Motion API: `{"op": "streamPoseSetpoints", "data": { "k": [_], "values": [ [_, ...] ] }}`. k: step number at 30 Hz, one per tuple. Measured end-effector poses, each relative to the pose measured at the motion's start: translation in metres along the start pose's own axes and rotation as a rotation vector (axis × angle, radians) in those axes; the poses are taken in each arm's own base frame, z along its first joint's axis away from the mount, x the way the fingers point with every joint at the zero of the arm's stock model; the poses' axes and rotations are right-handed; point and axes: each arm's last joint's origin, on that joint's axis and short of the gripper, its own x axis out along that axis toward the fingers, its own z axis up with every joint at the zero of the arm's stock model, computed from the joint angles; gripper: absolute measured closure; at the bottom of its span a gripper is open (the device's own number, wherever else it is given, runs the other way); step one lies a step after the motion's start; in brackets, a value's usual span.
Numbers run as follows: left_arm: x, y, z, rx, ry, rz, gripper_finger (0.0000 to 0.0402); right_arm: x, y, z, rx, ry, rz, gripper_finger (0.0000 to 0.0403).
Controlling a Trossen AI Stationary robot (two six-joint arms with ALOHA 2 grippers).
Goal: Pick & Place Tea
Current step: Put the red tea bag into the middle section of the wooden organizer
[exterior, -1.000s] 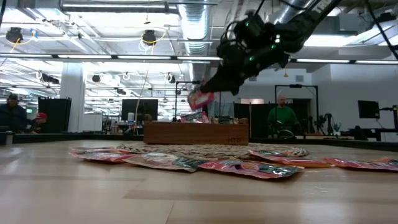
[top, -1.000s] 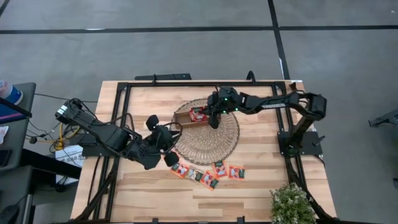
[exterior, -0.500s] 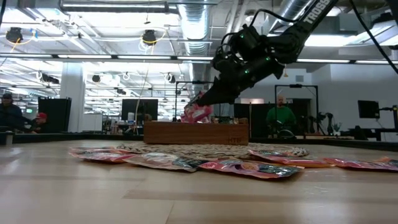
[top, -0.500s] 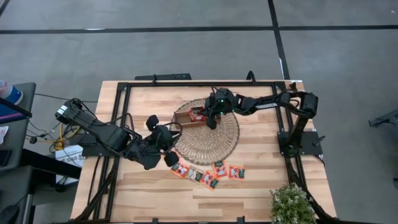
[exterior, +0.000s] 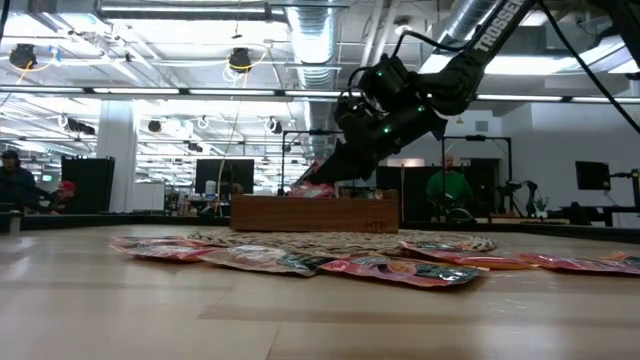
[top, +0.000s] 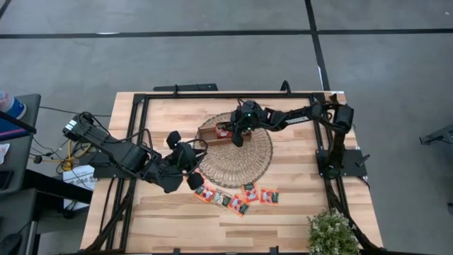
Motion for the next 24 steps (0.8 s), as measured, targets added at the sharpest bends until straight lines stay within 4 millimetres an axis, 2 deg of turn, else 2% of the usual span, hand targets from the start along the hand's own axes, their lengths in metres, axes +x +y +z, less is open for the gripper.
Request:
{"op": "streamPoseSetpoints", "data": {
  "k": [9, 17, 24],
  "values": [
    [0.000, 0.000, 0.000, 0.000, 0.007, -0.011, 0.0362, -0.001, 0.000, 0.001, 0.027, 0.034, -0.021, 0.0394],
    [0.000, 0.000, 0.000, -0.004, 0.007, -0.011, 0.0362, -0.001, 0.003, -0.003, 0.029, 0.073, -0.015, 0.0311],
    [0.000, 0.000, 0.000, -0.004, 0.008, -0.011, 0.0362, -0.013, 0.007, 0.011, -0.015, 0.041, -0.019, 0.0260]
  ]
}}
